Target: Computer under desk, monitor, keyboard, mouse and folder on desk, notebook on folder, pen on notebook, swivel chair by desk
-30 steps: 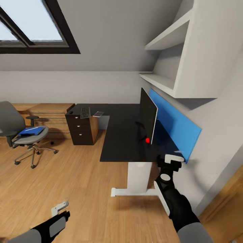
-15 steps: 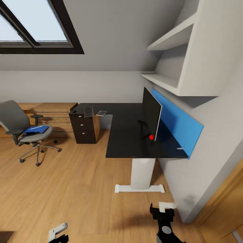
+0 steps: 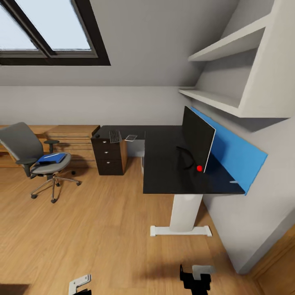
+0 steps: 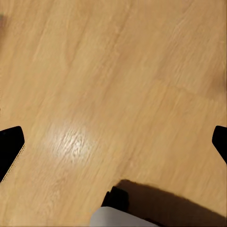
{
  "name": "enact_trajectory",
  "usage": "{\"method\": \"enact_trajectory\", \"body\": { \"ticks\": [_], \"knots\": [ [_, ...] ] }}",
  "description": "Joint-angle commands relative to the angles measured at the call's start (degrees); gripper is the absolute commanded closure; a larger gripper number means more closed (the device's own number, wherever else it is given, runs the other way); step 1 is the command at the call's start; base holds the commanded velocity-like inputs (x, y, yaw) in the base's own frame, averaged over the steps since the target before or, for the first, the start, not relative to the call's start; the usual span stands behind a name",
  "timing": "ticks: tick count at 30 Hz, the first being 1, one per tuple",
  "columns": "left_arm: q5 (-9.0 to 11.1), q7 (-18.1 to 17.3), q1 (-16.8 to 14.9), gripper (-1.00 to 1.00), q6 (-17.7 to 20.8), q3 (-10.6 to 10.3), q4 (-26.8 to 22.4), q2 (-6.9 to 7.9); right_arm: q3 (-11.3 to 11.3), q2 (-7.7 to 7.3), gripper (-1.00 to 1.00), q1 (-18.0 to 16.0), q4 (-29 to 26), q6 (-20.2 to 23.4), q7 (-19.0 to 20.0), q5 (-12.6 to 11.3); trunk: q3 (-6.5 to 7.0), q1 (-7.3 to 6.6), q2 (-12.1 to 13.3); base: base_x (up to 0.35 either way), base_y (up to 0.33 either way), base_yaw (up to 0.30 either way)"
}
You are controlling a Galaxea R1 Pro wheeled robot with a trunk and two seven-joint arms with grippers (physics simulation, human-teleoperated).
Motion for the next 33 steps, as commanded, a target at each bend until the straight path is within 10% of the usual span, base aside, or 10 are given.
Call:
{"method": "enact_trajectory", "body": {
  "ticks": [1,33],
  "knots": [
    [0.2,0.2,0.0,-1.0,-0.1,-0.5,-0.1,-0.21,0.4,0.48,-1.0,-0.1,0.3,-0.3,-0.4,-0.3,-0.07,0.02,0.0,0.193,0.301,0.0],
    [0.3,0.3,0.1,-1.0,-2.0,-0.3,-0.1,-1.21,0.2,1.49,-1.0,-0.1,2.3,-3.4,-0.4,-0.6,-0.46,0.02,0.0,0.246,0.26,0.0]
  ]
}}
